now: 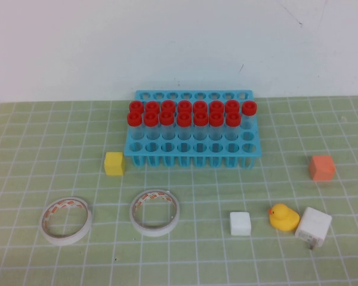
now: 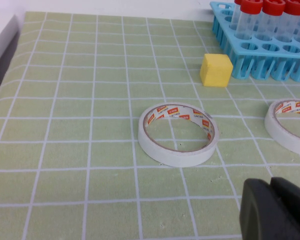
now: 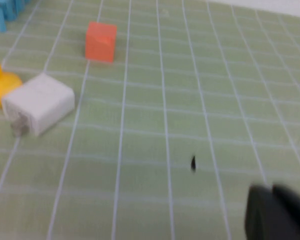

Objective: Place the test tubes

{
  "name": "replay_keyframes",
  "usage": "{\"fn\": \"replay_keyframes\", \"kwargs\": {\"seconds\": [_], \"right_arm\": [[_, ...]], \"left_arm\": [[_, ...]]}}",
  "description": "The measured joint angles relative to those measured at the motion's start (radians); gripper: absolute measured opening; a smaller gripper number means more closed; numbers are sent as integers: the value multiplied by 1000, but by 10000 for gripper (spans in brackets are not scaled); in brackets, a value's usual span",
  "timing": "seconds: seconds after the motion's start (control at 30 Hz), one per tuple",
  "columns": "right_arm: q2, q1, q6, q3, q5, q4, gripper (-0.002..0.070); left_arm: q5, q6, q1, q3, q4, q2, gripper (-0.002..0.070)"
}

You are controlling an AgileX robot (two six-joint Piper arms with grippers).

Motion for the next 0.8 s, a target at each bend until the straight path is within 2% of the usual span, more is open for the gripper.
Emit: {"fn": "replay_keyframes", "kwargs": {"seconds": [0.23, 0.8], "right_arm": [[0, 0, 0, 38, -86, 0, -1], [0, 0, 0, 41, -95, 0, -1]], "left_arm": [[0, 0, 0, 0, 0, -2, -1], [0, 0, 0, 0, 0, -2, -1]]}}
